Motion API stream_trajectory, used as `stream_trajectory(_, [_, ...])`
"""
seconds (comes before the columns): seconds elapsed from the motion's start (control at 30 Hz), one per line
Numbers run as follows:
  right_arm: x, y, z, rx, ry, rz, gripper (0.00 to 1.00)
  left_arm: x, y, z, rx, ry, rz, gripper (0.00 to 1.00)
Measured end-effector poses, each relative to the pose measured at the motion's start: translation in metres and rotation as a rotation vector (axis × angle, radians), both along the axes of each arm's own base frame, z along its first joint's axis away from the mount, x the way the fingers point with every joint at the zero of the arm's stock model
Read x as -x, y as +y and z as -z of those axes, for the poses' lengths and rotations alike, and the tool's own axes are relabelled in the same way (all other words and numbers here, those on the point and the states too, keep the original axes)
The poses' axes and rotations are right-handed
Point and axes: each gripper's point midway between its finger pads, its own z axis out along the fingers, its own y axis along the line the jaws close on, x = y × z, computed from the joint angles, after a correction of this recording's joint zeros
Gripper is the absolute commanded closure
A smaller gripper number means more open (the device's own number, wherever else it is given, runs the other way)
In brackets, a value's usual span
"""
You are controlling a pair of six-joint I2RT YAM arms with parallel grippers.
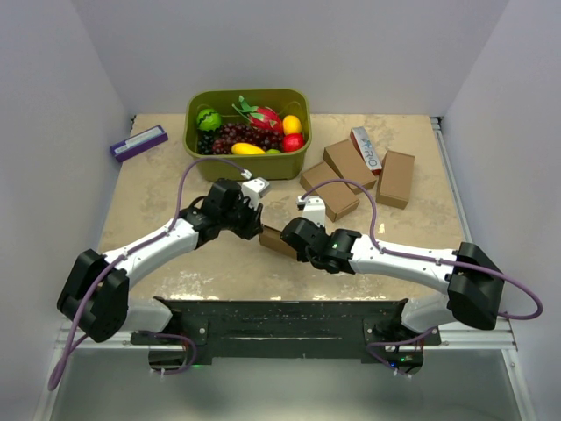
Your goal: Fold the paper box
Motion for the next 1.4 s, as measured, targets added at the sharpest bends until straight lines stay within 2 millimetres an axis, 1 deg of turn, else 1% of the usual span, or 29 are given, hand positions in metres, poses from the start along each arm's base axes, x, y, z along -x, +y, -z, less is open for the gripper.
stream_trajectory(0.13, [0.000,0.000,0.000,0.000,0.000,0.000,1.00,0.000,0.000,0.000,-0.004,-0.003,0.002,0.88])
stream_trajectory(0.2, [0.000,0.000,0.000,0.000,0.000,0.000,1.00,-0.001,0.001,0.001,-0.006,-0.002,0.001,0.93])
stream_trajectory(0.3, [0.000,0.000,0.000,0.001,0.000,0.000,1.00,-0.002,0.000,0.002,-0.006,-0.002,0.001,0.96])
stream_trajectory(0.37, [0.000,0.000,0.000,0.001,0.000,0.000,1.00,-0.002,0.000,0.002,-0.005,-0.003,0.001,1.00])
stream_trajectory(0.4, [0.000,0.000,0.000,0.001,0.000,0.000,1.00,-0.002,0.000,0.002,-0.005,-0.003,0.001,1.00])
stream_trajectory(0.43, [0.000,0.000,0.000,0.001,0.000,0.000,1.00,-0.002,0.000,0.002,-0.004,-0.004,0.001,0.99])
stream_trajectory(0.47, [0.000,0.000,0.000,0.001,0.000,0.000,1.00,-0.003,-0.001,0.002,-0.004,-0.006,0.001,0.95])
stream_trajectory(0.5, [0.000,0.000,0.000,0.001,0.000,0.000,1.00,-0.003,-0.001,0.002,-0.003,-0.007,0.001,0.89])
stream_trajectory(0.53, [0.000,0.000,0.000,0.001,0.000,0.000,1.00,-0.003,-0.001,0.002,-0.003,-0.007,0.001,0.79])
stream_trajectory(0.6, [0.000,0.000,0.000,-0.001,0.000,0.000,1.00,-0.003,-0.001,0.002,-0.004,-0.009,0.004,0.70])
stream_trajectory(0.63, [0.000,0.000,0.000,-0.001,0.000,0.000,1.00,-0.003,-0.001,0.002,-0.003,-0.007,0.007,0.63])
stream_trajectory(0.73, [0.000,0.001,0.000,-0.003,-0.001,0.000,1.00,-0.002,-0.002,0.002,-0.003,-0.008,0.014,0.54])
stream_trajectory(0.77, [0.000,0.001,0.000,-0.003,-0.001,0.000,1.00,-0.002,-0.002,0.002,-0.003,-0.008,0.013,0.52])
stream_trajectory(0.87, [0.000,0.001,0.000,-0.003,-0.001,0.000,1.00,-0.003,-0.001,-0.002,0.002,-0.020,0.009,0.51])
stream_trajectory(0.97, [0.000,0.001,0.000,-0.003,-0.001,0.000,1.00,-0.004,-0.001,-0.009,0.011,-0.040,0.005,0.54])
stream_trajectory(1.13, [0.000,0.001,0.000,-0.003,-0.001,0.000,1.00,-0.007,0.001,-0.015,0.027,-0.056,-0.006,0.54])
stream_trajectory(1.4, [0.000,0.001,0.000,-0.003,-0.001,0.000,1.00,-0.031,0.011,-0.038,0.151,-0.067,-0.106,0.55])
